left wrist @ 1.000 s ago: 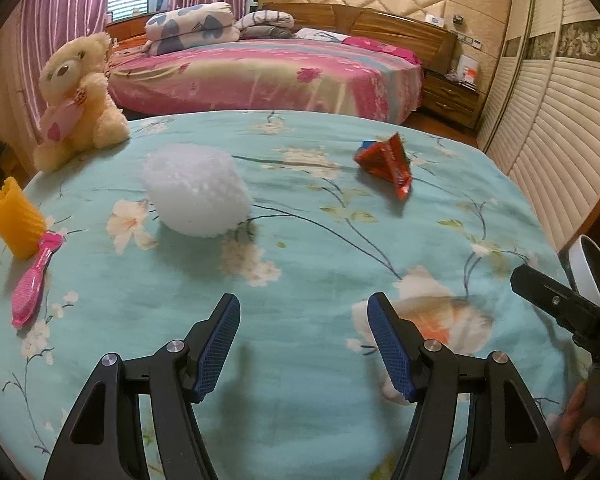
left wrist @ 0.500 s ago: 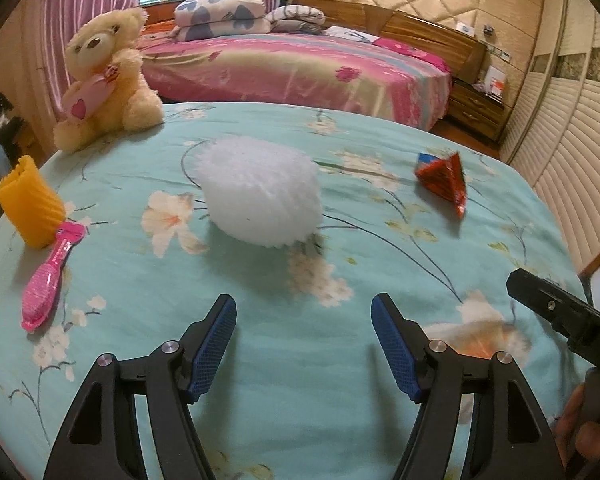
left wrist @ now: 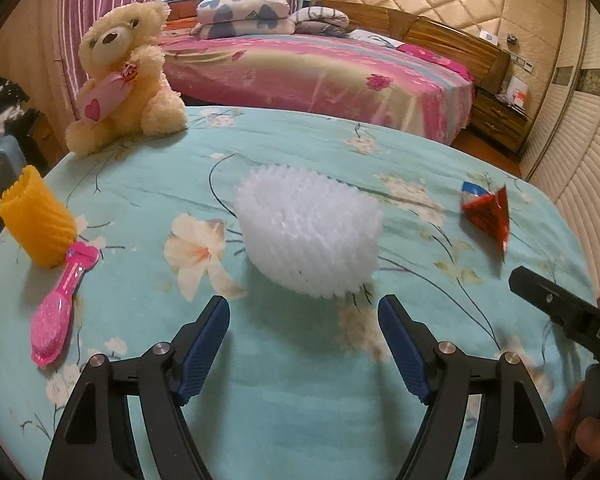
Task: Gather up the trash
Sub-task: 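Move both open grippers back toward the white foam ball and red snack wrapper, then grasp the white foam ball with the left gripper while the right grasps the red snack wrapper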
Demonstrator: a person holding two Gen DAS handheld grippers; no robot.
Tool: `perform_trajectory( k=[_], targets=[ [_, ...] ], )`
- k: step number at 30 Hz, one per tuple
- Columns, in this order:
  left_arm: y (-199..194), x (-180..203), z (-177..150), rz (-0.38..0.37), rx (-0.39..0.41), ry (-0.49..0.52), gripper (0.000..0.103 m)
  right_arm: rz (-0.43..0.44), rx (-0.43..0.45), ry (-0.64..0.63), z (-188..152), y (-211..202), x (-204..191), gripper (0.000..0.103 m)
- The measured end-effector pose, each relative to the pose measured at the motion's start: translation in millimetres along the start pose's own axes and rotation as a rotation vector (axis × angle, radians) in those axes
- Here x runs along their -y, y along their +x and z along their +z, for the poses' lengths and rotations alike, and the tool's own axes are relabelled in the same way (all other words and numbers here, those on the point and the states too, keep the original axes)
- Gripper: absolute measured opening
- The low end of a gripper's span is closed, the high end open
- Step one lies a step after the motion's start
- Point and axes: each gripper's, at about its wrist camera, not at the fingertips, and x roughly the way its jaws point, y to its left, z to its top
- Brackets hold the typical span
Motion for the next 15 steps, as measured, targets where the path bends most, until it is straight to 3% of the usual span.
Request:
perform_trajectory(
  k=[15],
  targets=[
    [44,-5,31,-0.020,-0.029,-0.058,0.077,-0.031,-0.002,0.005,36,38,-5,0.088]
  ],
)
